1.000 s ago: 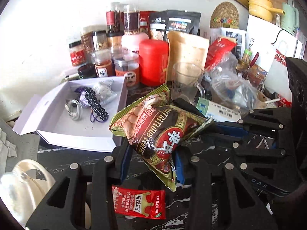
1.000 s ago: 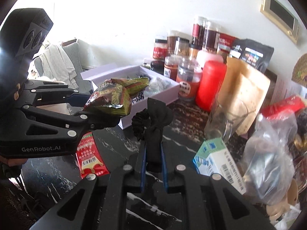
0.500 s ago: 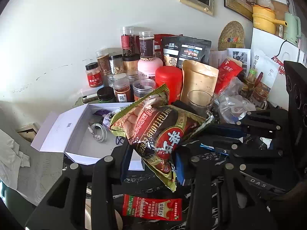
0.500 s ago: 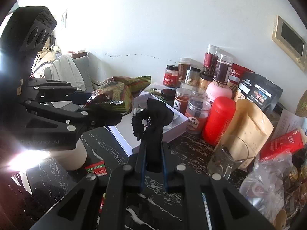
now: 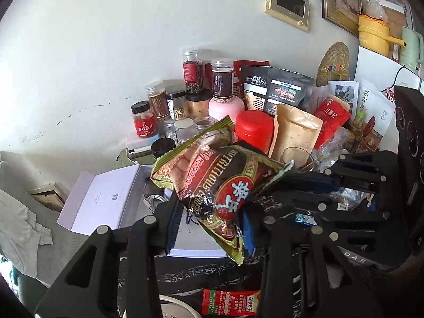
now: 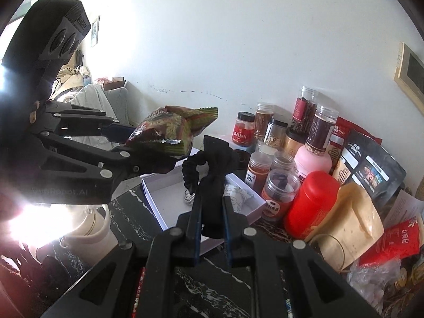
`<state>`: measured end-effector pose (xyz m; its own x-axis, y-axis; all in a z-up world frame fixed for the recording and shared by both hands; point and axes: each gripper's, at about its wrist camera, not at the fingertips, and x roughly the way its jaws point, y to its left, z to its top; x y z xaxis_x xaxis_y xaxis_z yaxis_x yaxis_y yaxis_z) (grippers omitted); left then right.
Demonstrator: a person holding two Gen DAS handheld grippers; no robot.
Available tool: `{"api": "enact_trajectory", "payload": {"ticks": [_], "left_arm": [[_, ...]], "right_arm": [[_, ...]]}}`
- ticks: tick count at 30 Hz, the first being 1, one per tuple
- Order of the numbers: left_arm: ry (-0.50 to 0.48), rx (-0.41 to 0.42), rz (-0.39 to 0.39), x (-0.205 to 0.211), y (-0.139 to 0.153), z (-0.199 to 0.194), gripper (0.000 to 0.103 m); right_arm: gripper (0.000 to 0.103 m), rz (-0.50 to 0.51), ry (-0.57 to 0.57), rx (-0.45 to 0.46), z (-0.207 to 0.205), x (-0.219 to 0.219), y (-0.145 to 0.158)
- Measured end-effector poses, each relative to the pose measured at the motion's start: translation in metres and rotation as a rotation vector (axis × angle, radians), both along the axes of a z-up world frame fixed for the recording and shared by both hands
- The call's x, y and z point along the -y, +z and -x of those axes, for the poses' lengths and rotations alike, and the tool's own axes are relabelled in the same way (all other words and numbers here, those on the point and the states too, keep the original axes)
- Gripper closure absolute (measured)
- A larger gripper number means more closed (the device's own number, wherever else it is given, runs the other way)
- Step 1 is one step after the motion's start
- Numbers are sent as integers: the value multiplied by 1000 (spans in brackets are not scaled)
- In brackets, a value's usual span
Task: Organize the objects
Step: 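Carry the black cloth and cereal packet over the white box with both grippers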
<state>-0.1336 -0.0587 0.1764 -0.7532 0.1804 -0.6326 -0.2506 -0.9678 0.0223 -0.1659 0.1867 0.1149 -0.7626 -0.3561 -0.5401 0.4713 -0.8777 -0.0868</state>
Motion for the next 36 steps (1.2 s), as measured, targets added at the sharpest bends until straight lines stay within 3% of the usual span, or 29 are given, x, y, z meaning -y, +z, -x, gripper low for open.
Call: {"api": "enact_trajectory", "payload": {"ticks": [19,26,36], "left_arm": [[-10,58,-14,32,-17,116,66],[-20,110,-21,45,-48,159,66],[-19,230,-6,55,-120,198,66]], "right_arm": [[90,-6,-4,19,100,19,-4],[90,-15,-40,57,133,22,-25],[90,-36,-61,161,170,30,-79]]}}
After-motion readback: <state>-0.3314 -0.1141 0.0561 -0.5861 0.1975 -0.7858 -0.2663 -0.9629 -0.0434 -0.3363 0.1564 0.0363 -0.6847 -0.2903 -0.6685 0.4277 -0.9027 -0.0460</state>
